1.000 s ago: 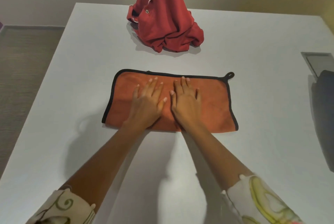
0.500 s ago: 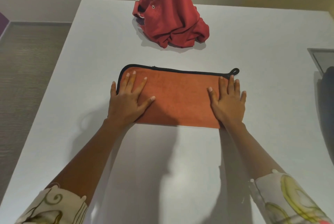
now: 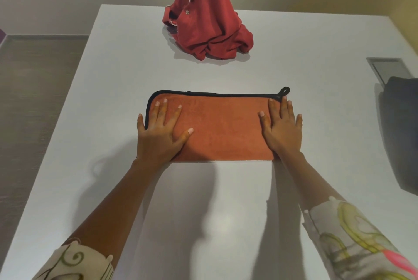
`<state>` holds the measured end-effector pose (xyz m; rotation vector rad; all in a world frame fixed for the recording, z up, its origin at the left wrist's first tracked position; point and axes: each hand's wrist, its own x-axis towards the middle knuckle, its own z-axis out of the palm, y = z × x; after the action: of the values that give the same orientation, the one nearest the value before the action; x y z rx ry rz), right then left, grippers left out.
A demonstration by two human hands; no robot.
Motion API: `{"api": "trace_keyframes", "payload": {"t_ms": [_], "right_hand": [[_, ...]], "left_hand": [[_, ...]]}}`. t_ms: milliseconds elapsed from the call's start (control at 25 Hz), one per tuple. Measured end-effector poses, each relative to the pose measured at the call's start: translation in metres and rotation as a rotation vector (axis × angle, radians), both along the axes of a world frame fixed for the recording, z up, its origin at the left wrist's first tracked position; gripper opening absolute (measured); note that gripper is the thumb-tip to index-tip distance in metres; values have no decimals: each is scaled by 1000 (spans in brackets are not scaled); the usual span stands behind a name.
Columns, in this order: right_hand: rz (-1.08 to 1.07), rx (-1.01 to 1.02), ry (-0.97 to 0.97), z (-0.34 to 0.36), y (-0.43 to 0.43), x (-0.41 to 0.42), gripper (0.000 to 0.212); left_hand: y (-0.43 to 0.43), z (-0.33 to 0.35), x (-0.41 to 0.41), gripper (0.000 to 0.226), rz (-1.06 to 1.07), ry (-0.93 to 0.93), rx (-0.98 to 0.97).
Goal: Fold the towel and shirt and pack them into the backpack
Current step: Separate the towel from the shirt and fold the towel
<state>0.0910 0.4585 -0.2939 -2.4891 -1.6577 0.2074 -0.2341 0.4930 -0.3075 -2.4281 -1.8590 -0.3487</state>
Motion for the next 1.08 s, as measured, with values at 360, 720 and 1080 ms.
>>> {"api": "trace_keyframes", "payload": {"t_ms": [360, 720, 1080], "right_hand": [[12, 105, 53, 8, -12, 2, 58], [-419, 11, 195, 37, -73, 1, 53], [-460, -216, 454, 50, -78, 9, 29]], "left_hand": [[-6, 11, 19, 80, -68, -14, -32], [7, 37, 132, 57, -496, -15, -177], [33, 61, 254, 69, -908, 400, -39]]}}
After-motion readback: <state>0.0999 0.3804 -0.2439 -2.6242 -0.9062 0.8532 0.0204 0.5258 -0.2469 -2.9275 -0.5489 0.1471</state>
